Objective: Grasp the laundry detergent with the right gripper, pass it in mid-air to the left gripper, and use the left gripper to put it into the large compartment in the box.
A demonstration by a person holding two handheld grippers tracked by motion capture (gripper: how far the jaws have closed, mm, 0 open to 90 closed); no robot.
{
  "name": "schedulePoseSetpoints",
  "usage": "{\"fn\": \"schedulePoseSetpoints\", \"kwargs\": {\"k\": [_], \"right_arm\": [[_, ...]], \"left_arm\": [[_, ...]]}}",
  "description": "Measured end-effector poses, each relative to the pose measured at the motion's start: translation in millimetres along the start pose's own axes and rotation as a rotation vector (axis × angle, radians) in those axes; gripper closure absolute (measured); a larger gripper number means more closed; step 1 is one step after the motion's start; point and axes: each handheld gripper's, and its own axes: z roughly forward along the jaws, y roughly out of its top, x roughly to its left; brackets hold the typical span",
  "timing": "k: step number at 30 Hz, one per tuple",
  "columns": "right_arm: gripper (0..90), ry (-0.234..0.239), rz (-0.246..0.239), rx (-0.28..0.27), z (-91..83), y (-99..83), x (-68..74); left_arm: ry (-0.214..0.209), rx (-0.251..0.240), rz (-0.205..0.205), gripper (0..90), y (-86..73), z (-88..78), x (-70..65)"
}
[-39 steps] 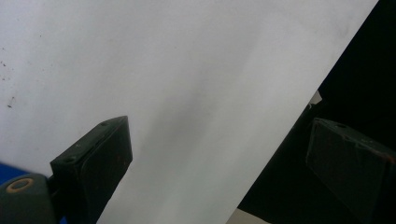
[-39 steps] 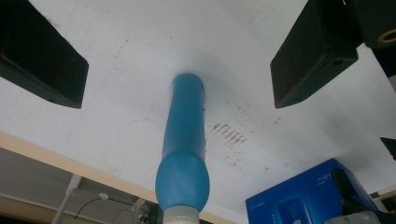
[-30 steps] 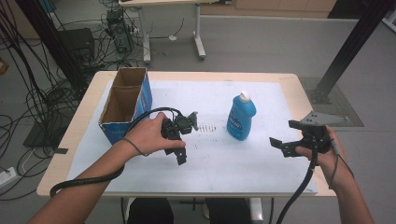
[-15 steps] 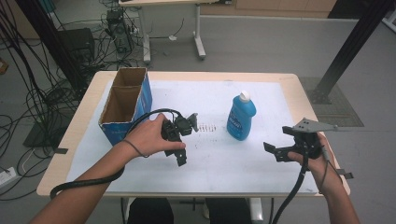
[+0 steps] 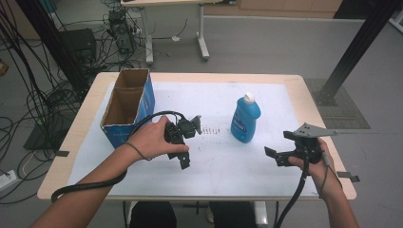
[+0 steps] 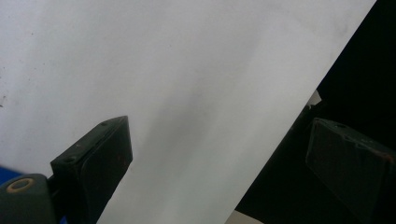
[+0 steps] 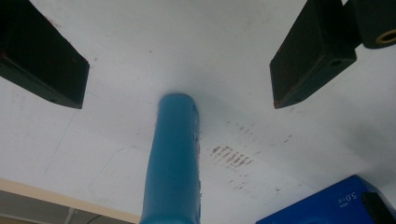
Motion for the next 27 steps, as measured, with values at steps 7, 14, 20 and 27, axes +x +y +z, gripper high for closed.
{"fn": "schedulePoseSetpoints", "kwargs": {"k": [7,14,20,27], "right_arm": [[4.6,0.0,0.001,-0.014,10.2,-1.3,1.1],[4.6,0.0,0.002,-0.042,20.8,-6.4,1.3],[4.8,-0.001,0.004,-0.071,30.6,-15.9,1.5],[4.7,-0.007,0.002,-0.085,36.4,-18.7,1.0]], "left_arm": [[-0.002,-0.002,-0.002,7.4,1.8,0.2,-0.4],[-0.003,-0.003,-0.001,7.4,2.7,0.4,0.3],[-0.004,-0.002,0.004,7.4,2.1,2.5,1.1],[-0.007,-0.004,0.002,7.4,0.7,4.6,2.7]]}}
